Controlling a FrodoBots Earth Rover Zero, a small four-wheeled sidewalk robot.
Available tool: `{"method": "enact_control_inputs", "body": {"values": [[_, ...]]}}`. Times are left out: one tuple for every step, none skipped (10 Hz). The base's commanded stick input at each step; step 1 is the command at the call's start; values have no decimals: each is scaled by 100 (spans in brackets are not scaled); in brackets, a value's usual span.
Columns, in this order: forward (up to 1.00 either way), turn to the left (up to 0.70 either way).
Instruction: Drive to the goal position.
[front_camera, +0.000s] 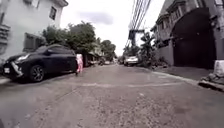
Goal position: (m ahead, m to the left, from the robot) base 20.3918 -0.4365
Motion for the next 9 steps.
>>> {"method": "enact_control_inputs", "body": {"values": [[100, 0], [100, 0], [100, 0], [100, 0], [100, 0], [100, 0], [100, 0], [100, 0], [100, 0]]}}
